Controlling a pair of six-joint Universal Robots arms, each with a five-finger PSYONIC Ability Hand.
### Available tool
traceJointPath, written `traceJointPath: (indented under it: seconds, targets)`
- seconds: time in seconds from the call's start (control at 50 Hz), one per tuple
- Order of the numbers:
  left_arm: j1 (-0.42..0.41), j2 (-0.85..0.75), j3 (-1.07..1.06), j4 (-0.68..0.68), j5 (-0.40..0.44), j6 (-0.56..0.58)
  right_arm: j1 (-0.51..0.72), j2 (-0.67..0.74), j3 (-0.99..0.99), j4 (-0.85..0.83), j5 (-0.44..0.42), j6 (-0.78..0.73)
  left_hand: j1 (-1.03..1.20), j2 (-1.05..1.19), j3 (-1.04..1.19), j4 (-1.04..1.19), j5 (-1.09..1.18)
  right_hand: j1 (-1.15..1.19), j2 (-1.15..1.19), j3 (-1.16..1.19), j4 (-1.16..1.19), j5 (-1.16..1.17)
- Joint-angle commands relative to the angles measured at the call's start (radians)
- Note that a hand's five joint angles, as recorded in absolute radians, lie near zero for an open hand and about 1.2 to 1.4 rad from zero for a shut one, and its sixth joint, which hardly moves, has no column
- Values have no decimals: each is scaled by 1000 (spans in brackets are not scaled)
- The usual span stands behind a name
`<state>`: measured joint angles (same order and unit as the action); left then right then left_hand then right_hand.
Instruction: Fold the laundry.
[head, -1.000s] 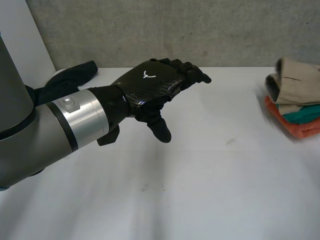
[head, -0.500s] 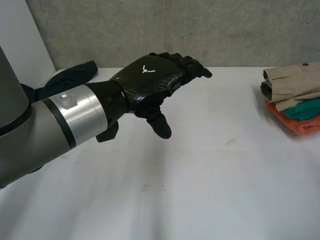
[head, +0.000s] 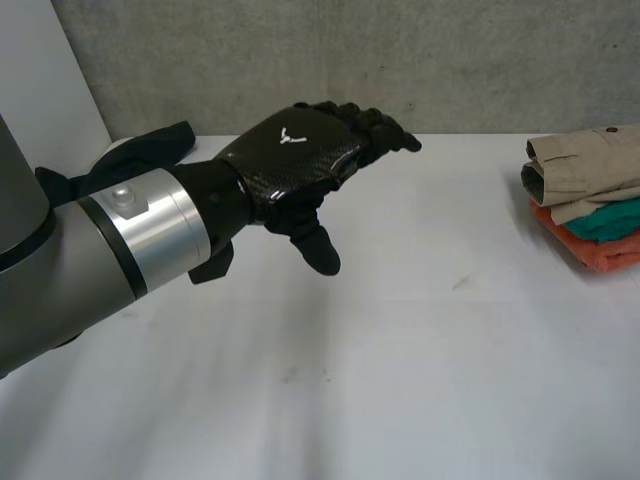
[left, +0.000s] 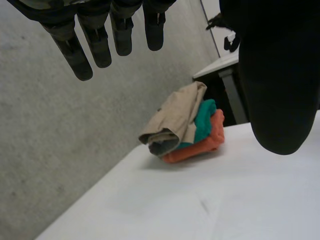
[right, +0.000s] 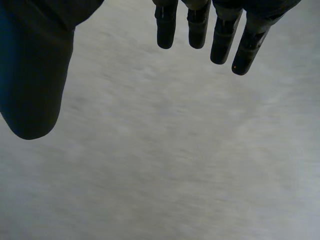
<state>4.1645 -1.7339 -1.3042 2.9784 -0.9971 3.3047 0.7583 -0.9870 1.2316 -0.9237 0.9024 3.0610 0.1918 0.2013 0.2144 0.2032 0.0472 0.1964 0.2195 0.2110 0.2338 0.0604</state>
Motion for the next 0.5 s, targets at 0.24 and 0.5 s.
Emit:
traceJointPath:
  seconds: [0.24,0.5]
  targets:
    - [143,40,23,327,-386,4,564,-429,172,388,199,-73,-5,-14,-27,-16,-35,-22,-45,-36,-59,-60]
    - [499,-271,63,372,-410,203,1039,-444,509,500,153,-260,-5,-14,-27,-16,-35,-22,-45,-36,-59,-60]
